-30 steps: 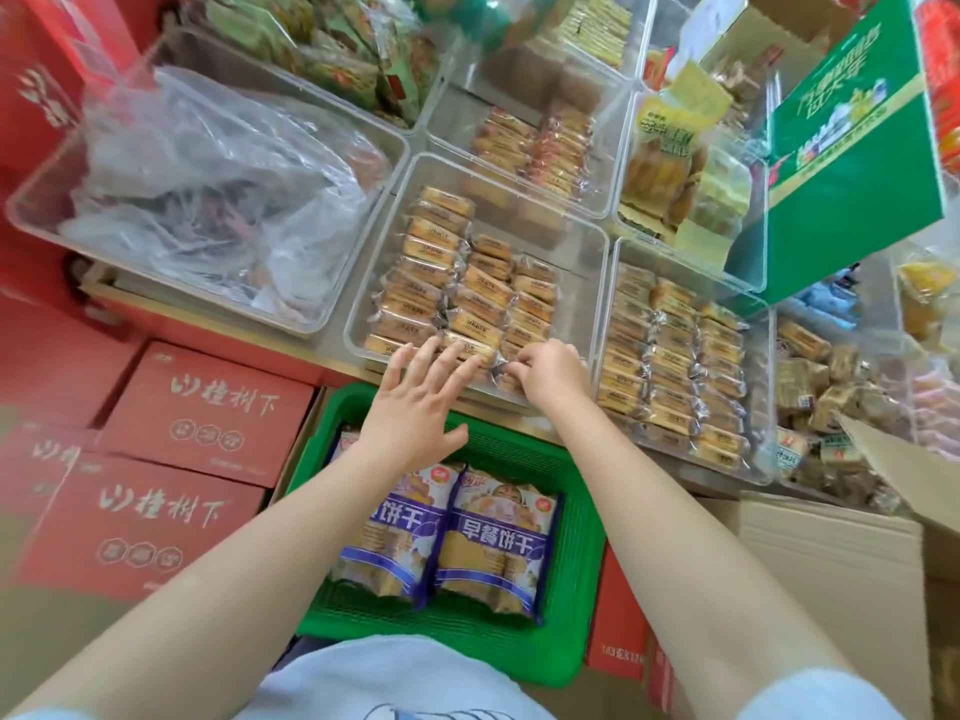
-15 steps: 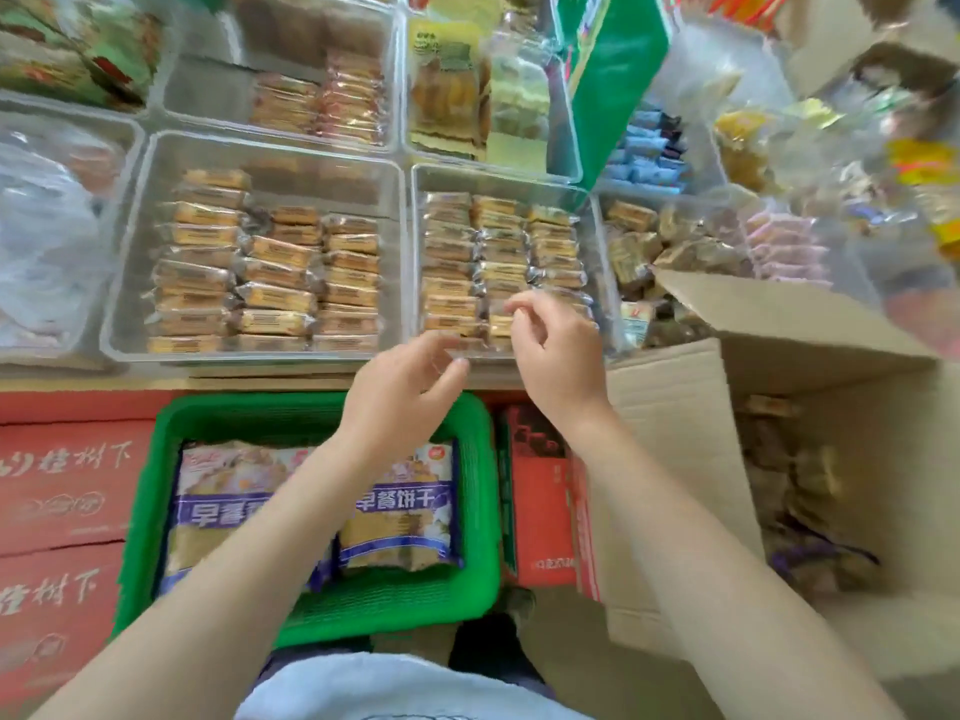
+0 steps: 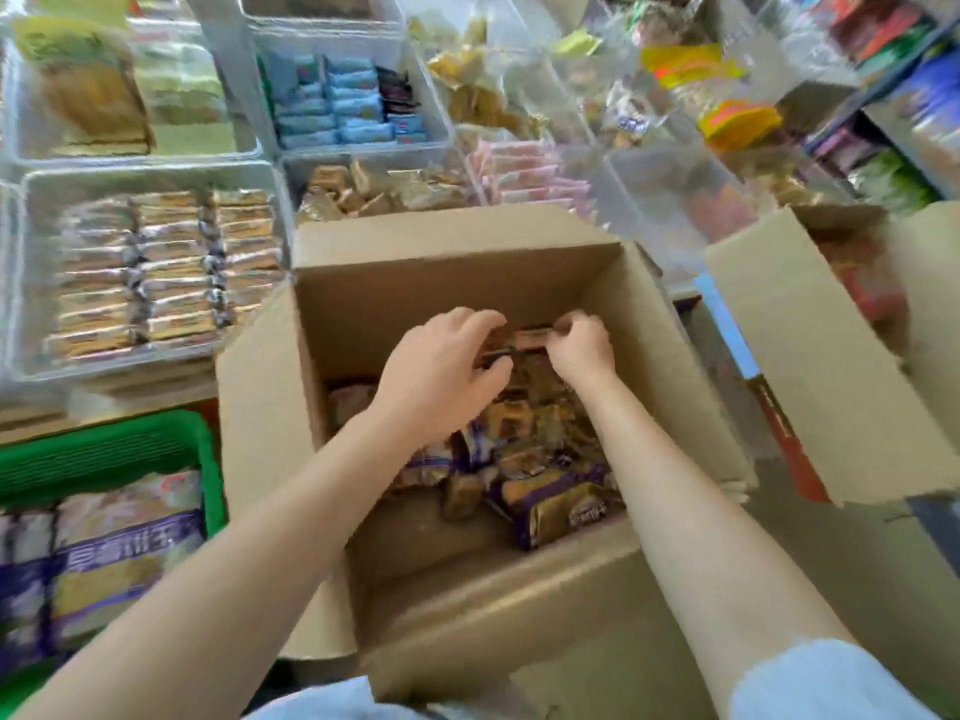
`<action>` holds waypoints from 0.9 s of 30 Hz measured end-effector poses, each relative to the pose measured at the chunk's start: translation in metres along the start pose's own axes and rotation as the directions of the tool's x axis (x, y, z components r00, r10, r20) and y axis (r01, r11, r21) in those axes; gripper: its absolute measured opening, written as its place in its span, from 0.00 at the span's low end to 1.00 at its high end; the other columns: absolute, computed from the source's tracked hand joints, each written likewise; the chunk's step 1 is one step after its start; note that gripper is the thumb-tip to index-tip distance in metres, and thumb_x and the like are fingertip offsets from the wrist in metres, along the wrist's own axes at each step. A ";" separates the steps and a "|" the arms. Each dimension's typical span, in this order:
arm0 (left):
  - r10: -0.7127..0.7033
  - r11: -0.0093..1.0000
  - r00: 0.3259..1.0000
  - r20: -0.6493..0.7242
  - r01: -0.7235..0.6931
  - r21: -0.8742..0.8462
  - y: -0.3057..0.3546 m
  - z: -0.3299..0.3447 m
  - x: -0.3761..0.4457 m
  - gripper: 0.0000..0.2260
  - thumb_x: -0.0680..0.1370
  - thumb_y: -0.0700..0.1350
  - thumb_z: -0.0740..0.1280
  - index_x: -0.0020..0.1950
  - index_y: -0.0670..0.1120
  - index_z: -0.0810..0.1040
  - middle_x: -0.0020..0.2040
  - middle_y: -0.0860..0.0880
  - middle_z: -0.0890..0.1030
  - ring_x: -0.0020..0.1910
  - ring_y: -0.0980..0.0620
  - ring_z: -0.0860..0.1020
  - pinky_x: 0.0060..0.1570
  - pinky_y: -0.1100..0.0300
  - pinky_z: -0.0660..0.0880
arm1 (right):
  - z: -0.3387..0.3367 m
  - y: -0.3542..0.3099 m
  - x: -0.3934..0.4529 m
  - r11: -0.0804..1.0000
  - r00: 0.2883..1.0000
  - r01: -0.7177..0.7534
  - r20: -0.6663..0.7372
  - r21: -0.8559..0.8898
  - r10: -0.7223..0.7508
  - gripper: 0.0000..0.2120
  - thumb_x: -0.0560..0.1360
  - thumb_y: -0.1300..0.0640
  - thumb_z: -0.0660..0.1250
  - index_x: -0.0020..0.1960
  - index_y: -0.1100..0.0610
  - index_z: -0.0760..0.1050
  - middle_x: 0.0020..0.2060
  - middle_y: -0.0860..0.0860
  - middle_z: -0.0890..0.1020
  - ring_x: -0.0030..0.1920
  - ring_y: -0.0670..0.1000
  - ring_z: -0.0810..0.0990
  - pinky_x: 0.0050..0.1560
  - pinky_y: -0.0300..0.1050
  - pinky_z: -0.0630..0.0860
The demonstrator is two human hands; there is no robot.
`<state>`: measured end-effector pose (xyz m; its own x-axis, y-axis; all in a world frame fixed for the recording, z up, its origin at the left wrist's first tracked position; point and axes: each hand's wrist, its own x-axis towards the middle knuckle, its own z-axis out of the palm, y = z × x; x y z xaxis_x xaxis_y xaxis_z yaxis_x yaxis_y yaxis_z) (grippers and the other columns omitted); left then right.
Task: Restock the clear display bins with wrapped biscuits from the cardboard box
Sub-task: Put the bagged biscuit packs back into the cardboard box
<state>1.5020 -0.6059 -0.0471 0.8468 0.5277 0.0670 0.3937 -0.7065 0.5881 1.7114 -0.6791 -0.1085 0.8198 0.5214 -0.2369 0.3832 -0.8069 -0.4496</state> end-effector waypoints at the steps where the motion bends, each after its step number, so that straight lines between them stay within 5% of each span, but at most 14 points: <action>1: -0.057 0.998 0.998 0.041 0.056 0.010 -0.005 0.009 0.001 0.23 0.82 0.57 0.61 0.75 0.51 0.69 0.69 0.50 0.75 0.64 0.49 0.76 0.60 0.52 0.75 | 0.004 0.011 0.012 1.000 0.999 0.016 0.032 -0.022 -0.015 0.14 0.78 0.61 0.62 0.62 0.61 0.78 0.62 0.61 0.76 0.63 0.63 0.75 0.60 0.47 0.71; 8: -0.254 0.964 0.967 0.022 0.252 0.083 -0.035 0.016 0.001 0.21 0.82 0.60 0.58 0.73 0.52 0.71 0.67 0.53 0.75 0.65 0.53 0.74 0.57 0.57 0.74 | 0.051 0.044 0.053 0.930 0.944 0.238 0.291 -0.279 -0.154 0.28 0.81 0.52 0.63 0.78 0.58 0.60 0.76 0.58 0.65 0.75 0.60 0.62 0.71 0.55 0.66; 14: -0.282 0.957 0.957 0.061 0.277 0.083 -0.030 0.024 0.008 0.20 0.82 0.60 0.58 0.71 0.53 0.72 0.64 0.54 0.77 0.60 0.55 0.75 0.54 0.59 0.75 | 0.076 0.049 0.058 0.782 0.961 0.247 0.247 -0.572 -0.123 0.29 0.80 0.53 0.64 0.78 0.52 0.59 0.74 0.59 0.66 0.73 0.61 0.63 0.68 0.57 0.63; 17: -0.312 0.946 0.949 0.049 0.306 0.104 -0.036 0.025 0.008 0.20 0.82 0.60 0.58 0.70 0.53 0.73 0.62 0.55 0.77 0.59 0.57 0.75 0.52 0.60 0.75 | 0.081 0.044 0.061 0.736 0.951 0.308 0.185 -0.603 -0.246 0.22 0.80 0.55 0.64 0.72 0.53 0.66 0.71 0.60 0.67 0.71 0.61 0.64 0.67 0.57 0.65; 23: -0.330 0.942 0.944 0.028 0.328 0.068 -0.039 0.027 0.009 0.18 0.82 0.59 0.60 0.69 0.53 0.73 0.62 0.55 0.76 0.55 0.59 0.74 0.43 0.66 0.71 | 0.078 0.025 0.058 0.805 0.882 0.455 0.317 -0.381 -0.349 0.17 0.77 0.49 0.69 0.63 0.53 0.71 0.56 0.54 0.80 0.58 0.59 0.78 0.64 0.55 0.69; 25: -0.325 0.945 0.945 0.020 0.325 0.025 -0.038 0.027 0.009 0.18 0.83 0.58 0.60 0.70 0.53 0.73 0.63 0.55 0.75 0.56 0.58 0.74 0.45 0.65 0.72 | 0.064 0.013 0.051 0.907 0.863 0.404 0.377 -0.115 -0.337 0.14 0.75 0.48 0.71 0.54 0.56 0.74 0.48 0.53 0.81 0.49 0.57 0.80 0.50 0.50 0.74; 27: -0.328 0.944 0.945 -0.003 0.328 -0.029 -0.036 0.025 0.009 0.20 0.82 0.57 0.62 0.72 0.53 0.71 0.68 0.53 0.72 0.62 0.55 0.74 0.51 0.62 0.73 | 0.044 -0.006 0.043 0.952 0.838 0.257 0.453 0.166 -0.305 0.13 0.75 0.49 0.71 0.52 0.58 0.77 0.45 0.53 0.82 0.47 0.58 0.82 0.45 0.50 0.77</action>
<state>1.5040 -0.5875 -0.0884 0.6698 0.7317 -0.1267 0.6388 -0.4807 0.6006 1.7263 -0.6400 -0.1537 0.3771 0.8086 -0.4517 0.5050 -0.5883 -0.6316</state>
